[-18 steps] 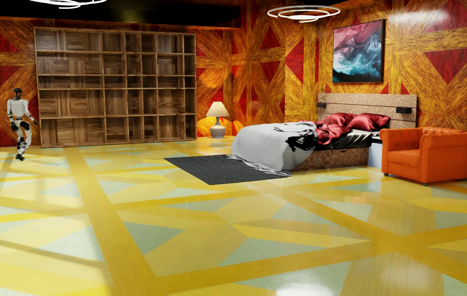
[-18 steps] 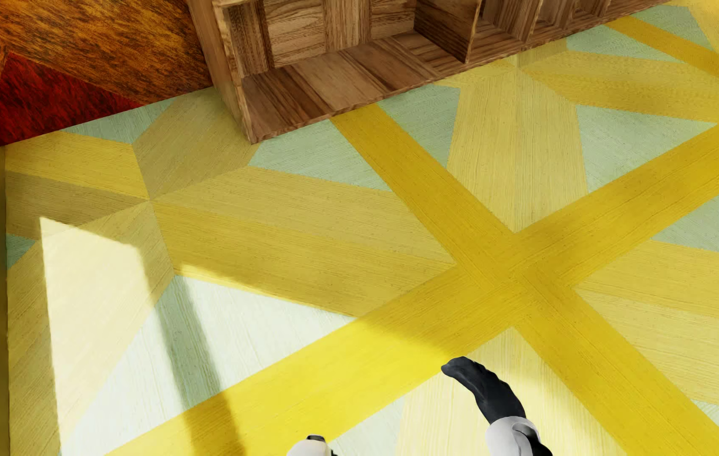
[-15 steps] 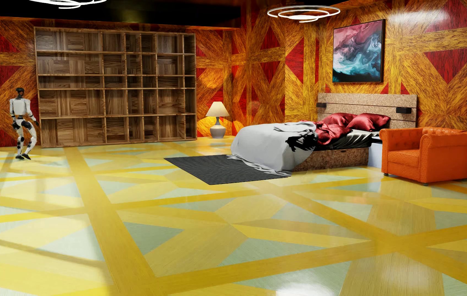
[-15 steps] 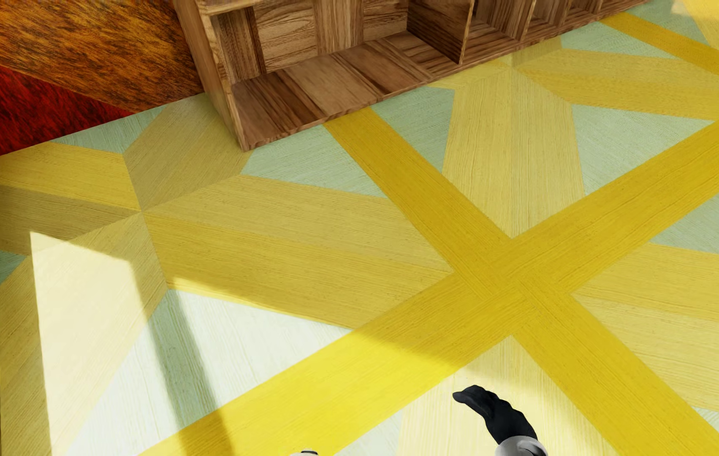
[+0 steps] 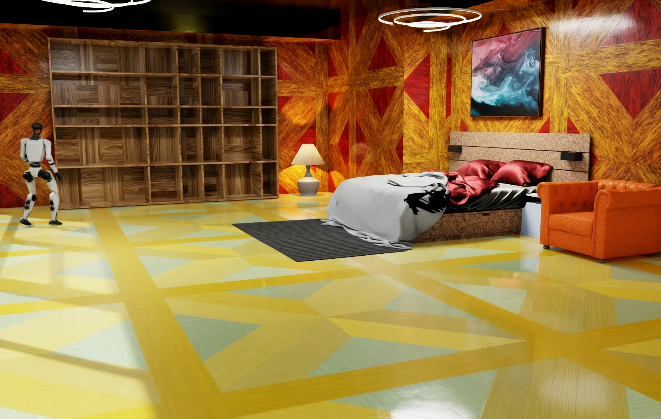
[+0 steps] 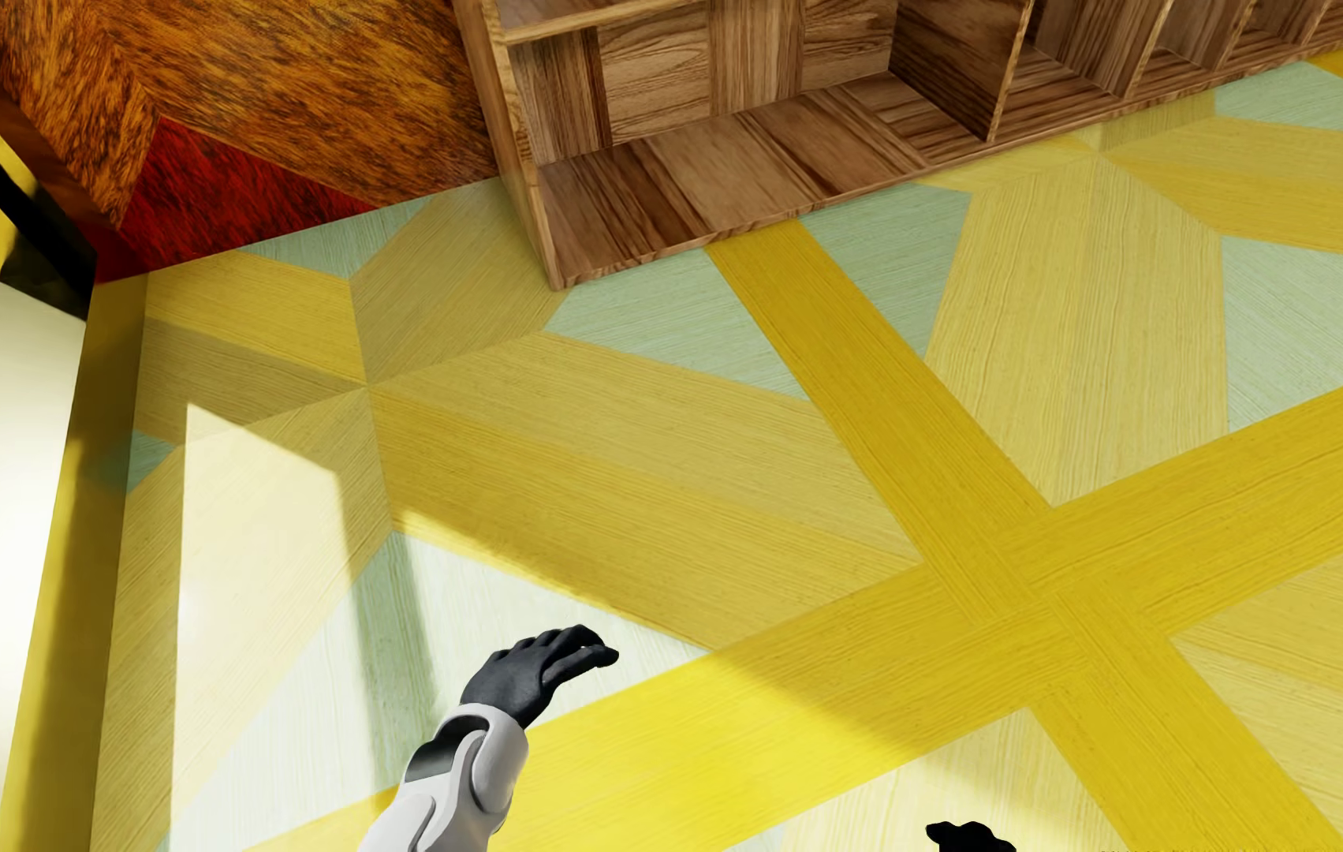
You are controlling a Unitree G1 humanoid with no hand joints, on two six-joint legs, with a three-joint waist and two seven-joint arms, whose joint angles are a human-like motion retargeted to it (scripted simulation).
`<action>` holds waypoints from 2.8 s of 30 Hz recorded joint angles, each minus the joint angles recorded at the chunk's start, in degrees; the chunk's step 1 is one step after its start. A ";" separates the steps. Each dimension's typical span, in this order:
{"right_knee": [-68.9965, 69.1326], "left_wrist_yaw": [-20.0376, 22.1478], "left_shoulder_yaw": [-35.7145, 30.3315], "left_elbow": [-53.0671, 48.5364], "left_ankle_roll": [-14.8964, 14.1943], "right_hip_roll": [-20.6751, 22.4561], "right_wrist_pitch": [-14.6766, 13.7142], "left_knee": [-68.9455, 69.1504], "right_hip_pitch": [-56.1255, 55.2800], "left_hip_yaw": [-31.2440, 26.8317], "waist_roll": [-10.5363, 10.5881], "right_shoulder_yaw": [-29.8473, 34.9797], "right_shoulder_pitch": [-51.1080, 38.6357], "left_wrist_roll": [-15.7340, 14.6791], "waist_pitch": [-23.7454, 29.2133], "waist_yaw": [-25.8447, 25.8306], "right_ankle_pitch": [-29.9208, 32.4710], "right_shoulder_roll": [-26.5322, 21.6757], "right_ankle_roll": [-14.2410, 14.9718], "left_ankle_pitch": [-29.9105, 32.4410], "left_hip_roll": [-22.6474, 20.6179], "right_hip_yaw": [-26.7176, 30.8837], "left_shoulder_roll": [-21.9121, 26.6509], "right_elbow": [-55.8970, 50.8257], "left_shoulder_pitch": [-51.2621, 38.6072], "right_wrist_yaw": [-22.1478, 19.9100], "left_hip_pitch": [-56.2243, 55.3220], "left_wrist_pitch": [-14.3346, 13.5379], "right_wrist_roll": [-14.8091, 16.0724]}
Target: Move towards the armchair
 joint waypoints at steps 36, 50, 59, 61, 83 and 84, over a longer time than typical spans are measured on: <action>-8.33 -5.01 -0.61 9.79 8.09 22.12 -15.41 -17.13 33.89 11.31 -0.33 6.41 -17.13 6.69 2.50 5.38 -15.06 5.33 -8.52 7.67 -1.63 24.28 -0.92 -24.73 22.92 -2.75 -35.36 2.39 1.17; -14.36 13.23 4.11 -14.45 17.77 -3.15 0.16 -23.47 -18.78 -2.22 -6.35 -0.25 14.03 -9.81 1.76 0.21 -9.79 -6.55 9.67 2.60 -13.31 21.01 2.96 8.78 -2.98 6.44 23.40 -3.82 2.95; 4.59 -3.63 -8.46 15.03 5.00 0.50 0.53 20.31 6.68 19.39 4.50 0.72 -5.48 1.54 1.34 0.45 -16.04 2.30 10.94 9.30 3.34 3.53 1.46 7.76 10.28 1.11 -17.13 10.93 -5.38; -3.43 -13.42 -9.89 24.12 6.88 3.89 -4.74 3.55 18.57 20.02 4.80 -3.42 -11.09 2.55 0.49 1.88 -16.22 2.73 11.83 6.73 4.96 -1.82 4.00 -0.24 12.17 -5.68 -26.12 8.00 2.56; 7.92 11.11 -4.56 -8.32 -0.81 8.28 2.11 -5.59 -20.09 -5.53 -2.19 -3.00 12.17 -7.27 1.66 -5.06 -2.63 6.99 2.69 19.37 -6.75 11.15 0.54 9.48 -6.93 6.52 27.46 0.59 -6.45; 12.44 9.77 -5.82 -5.51 -6.75 8.73 2.34 6.84 -18.45 -5.26 -0.90 -3.57 10.55 -7.30 2.01 -5.71 -6.53 7.98 0.29 26.15 -5.83 9.17 1.58 10.60 -4.81 8.26 21.76 3.58 -6.83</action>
